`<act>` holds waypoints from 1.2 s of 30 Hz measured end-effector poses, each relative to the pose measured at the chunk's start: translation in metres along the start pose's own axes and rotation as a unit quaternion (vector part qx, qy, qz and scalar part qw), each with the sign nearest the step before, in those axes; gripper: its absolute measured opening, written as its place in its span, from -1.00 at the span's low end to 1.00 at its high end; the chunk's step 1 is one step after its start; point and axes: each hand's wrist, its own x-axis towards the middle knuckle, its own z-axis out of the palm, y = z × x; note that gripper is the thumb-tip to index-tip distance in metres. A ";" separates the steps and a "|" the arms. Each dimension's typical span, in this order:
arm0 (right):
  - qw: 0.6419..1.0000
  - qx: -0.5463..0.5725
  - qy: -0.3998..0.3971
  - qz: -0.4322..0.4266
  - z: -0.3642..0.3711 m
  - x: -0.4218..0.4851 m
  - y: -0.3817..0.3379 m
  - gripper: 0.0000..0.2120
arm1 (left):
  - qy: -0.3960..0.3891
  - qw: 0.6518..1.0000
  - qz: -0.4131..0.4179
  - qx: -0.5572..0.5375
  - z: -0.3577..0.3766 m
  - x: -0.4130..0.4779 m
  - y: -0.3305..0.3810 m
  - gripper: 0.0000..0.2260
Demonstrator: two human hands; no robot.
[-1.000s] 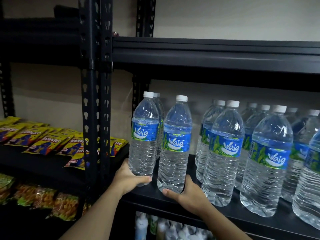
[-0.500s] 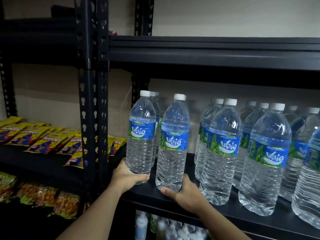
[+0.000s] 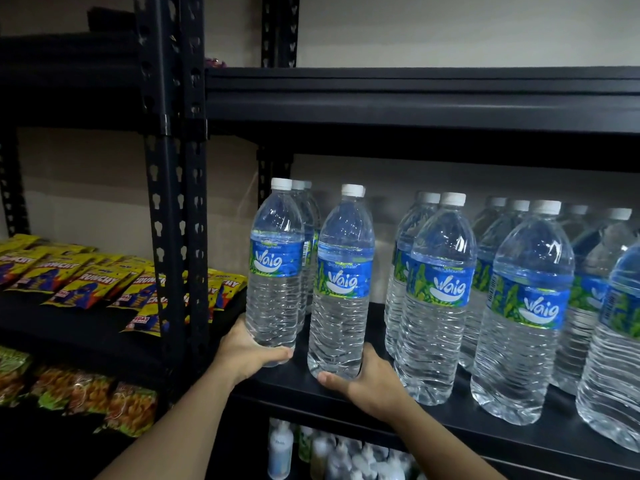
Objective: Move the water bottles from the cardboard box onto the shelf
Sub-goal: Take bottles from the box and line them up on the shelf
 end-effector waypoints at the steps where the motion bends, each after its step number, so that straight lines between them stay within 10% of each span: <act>1: 1.000 0.000 -0.001 -0.001 0.000 0.000 0.000 -0.19 | -0.002 1.000 0.001 0.000 0.000 0.000 0.000 -0.30; 36: 0.998 -0.055 -0.021 0.002 0.003 0.000 0.001 -0.09 | 0.005 0.999 -0.007 0.053 -0.001 0.003 -0.007 -0.16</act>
